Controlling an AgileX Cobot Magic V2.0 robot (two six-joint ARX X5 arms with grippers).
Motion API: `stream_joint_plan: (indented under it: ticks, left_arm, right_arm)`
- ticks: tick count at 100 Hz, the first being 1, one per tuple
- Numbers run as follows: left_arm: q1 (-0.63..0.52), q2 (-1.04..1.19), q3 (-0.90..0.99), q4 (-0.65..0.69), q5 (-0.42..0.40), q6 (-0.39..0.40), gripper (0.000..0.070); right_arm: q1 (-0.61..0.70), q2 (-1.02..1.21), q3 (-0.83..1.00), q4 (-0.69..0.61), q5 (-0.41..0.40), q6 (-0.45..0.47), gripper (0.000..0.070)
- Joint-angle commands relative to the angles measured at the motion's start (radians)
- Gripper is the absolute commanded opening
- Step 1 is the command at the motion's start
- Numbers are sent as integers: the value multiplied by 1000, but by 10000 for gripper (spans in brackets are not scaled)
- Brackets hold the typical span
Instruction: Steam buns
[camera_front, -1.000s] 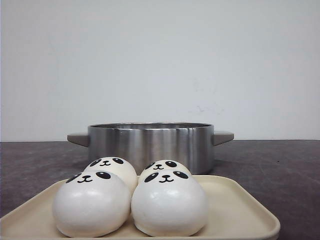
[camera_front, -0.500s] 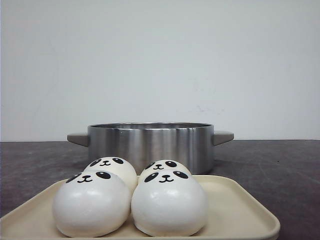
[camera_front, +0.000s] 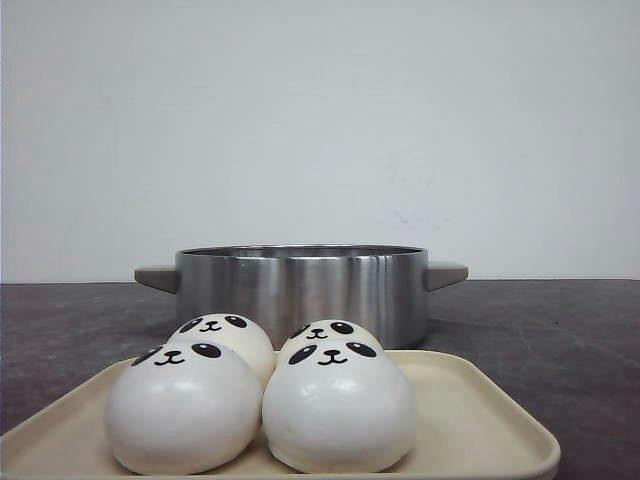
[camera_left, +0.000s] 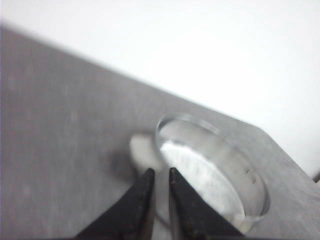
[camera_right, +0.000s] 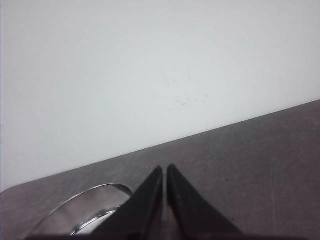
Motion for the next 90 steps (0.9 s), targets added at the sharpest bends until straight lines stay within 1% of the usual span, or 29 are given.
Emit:
stream_joint_plan:
  ticks: [1,7,19,21,23,25,27,29,32,34,36,38,40,42,46,49,56,62,70,81,86,90]
  left_arm:
    - [1,84,101,-29,-3,94,4]
    - [1,163,192,-52,5,122,4]
    - [1,289,356,-90,16,156,7]
    - [1,305,377,-90,17,157,21]
    - [1,320,397,-89,18,157,52]
    - [1,333,415,-87,18,156,99]
    - [1,345,431,-85,17,156,162]
    - [1,356,445,-83,18,156,241]
    - [1,370,462,-80,18,156,379]
    - [1,378,472,-77,18,156,472]
    - [1,384,478,-76,18,156,544]
    - [1,389,483,-75,18,156,599]
    - [1,393,486,-74,18,156,633]
    - [1,396,487,-72,18,155,647]
    - [1,398,487,-73,18,152,643]
    - [0,398,487,-80,18,152,638]
    - [-5,398,487,-95,15,153,637]
    - [-14,398,487,-101,12,153,637]
    - [-42,398,487,-103,3,154,637]
    - [-89,400,487,-103,-6,177,637]
    - [-109,400,487,-105,-14,183,637]
    - [-125,400,487,-105,-15,190,637]
  right_arm:
    - [2,83,126,-62,-28,-114,6]
    - [2,147,224,-113,-53,-169,6]
    - [2,243,378,-190,-85,-214,9]
    - [3,256,396,-196,-100,-216,16]
    - [2,269,412,-198,-114,-215,39]
    - [3,281,427,-200,-129,-215,94]
    - [3,292,441,-201,-144,-214,179]
    - [3,303,453,-201,-160,-214,288]
    - [3,319,468,-201,-185,-206,460]
    - [3,331,477,-201,-198,-195,554]
    - [3,342,486,-202,-211,-182,612]
    - [3,353,494,-205,-226,-166,638]
    - [3,365,502,-209,-245,-151,637]
    - [4,377,509,-211,-267,-135,636]
    - [14,404,521,-211,-307,-115,632]
    - [27,425,530,-212,-323,-110,627]
    - [71,482,551,-229,-325,-115,615]
    - [126,542,571,-251,-307,-114,614]
    - [234,637,602,-293,-248,-114,601]
    - [429,774,649,-358,-103,-111,592]
    - [516,840,672,-390,-32,-96,591]
    - [575,893,689,-415,9,-79,590]
